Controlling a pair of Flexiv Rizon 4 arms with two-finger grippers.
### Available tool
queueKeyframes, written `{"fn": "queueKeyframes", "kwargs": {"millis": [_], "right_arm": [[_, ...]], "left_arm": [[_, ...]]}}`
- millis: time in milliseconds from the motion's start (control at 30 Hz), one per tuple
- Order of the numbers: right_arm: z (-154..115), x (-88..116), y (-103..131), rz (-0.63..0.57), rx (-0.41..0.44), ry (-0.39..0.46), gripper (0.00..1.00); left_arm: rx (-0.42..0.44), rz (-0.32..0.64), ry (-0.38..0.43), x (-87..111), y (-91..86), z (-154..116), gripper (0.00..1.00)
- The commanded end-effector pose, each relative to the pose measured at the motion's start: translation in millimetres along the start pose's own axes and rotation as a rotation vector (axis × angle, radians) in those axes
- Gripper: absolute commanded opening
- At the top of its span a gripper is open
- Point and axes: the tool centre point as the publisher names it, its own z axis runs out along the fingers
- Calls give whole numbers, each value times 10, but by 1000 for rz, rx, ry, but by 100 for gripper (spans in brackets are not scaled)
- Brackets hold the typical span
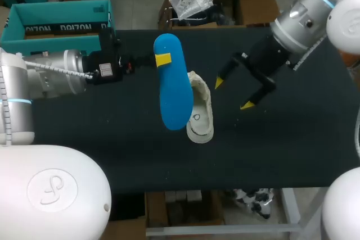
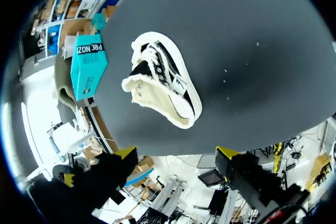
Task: Open the shoe tongue, take the insole out of the shoe, put the insole back into the shoe, and pack the shoe into the shoebox
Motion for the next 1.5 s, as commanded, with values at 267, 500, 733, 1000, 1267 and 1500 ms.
{"fn": "queueKeyframes", "kwargs": {"millis": [267,500,733,1000,1267,1500], "right_arm": [[-79,84,-48,478,-121,-296,100],[-80,188,-6,472,-119,-258,100],[-12,300,50,552,-91,-157,100],[174,306,29,675,-14,-27,100],[306,136,13,743,37,66,100],[325,44,82,688,124,203,100]], "left_arm": [[3,1,-28,30,0,10,0],[3,1,-28,30,0,10,0],[3,1,-28,30,0,10,0],[3,1,-28,30,0,10,0],[3,1,-28,30,0,10,0],[3,1,-28,30,0,10,0]]}}
